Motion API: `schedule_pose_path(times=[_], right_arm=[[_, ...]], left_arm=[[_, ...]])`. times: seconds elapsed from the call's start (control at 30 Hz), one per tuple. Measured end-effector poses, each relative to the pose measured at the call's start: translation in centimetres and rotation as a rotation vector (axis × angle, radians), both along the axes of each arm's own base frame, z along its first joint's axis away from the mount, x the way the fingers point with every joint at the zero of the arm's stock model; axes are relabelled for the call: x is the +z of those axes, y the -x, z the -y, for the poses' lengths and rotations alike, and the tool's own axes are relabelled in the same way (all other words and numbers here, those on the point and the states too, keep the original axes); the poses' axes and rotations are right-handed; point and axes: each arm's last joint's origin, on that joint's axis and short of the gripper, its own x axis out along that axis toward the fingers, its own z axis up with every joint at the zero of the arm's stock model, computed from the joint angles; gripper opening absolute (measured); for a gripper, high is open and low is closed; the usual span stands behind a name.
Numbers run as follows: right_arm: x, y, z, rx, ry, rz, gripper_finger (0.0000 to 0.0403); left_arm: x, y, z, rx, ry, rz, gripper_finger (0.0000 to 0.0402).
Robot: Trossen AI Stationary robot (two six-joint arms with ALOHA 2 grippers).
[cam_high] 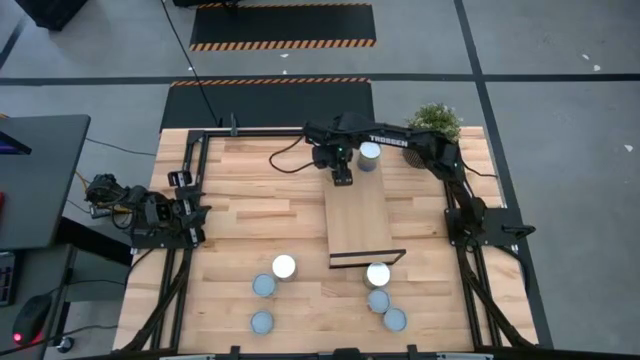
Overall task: Pick and place cans onto a shelf
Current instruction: Put the canned carrots on the shelf
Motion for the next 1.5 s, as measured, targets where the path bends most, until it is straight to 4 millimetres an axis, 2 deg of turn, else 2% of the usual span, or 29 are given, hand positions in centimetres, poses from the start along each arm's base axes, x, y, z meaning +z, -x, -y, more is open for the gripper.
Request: schedule_pose_path(times=[0.37, 0.83, 1.13, 1.3, 1.5], right_arm=[[0.2, 0.2, -0.1, -0.023, 0.019, -0.026, 0.0360], [5.1, -0.4, -1.3, -0.074, 0.122, 0.065, 0.0359], [4.7, 0.0, -1.2, -0.103, 0.122, 0.023, 0.0357], [5.6, 0.0, -1.5, -0.091, 0.175, 0.045, 0.0356], [6.1, -1.4, -2.8, 0.025, 0.171, 0.156, 0.0356]], left_arm=[[0.0, 0.0, 0.0, -0.004, 0.005, 0.000, 0.0149], [0.0, 0.0, 0.0, -0.005, 0.006, 0.000, 0.0149], [0.0, 0.0, 0.0, -0.017, 0.020, 0.001, 0.0149], [0.0, 0.0, 0.0, -0.017, 0.020, 0.001, 0.0149], [0.0, 0.0, 0.0, -0.017, 0.021, 0.004, 0.0149]])
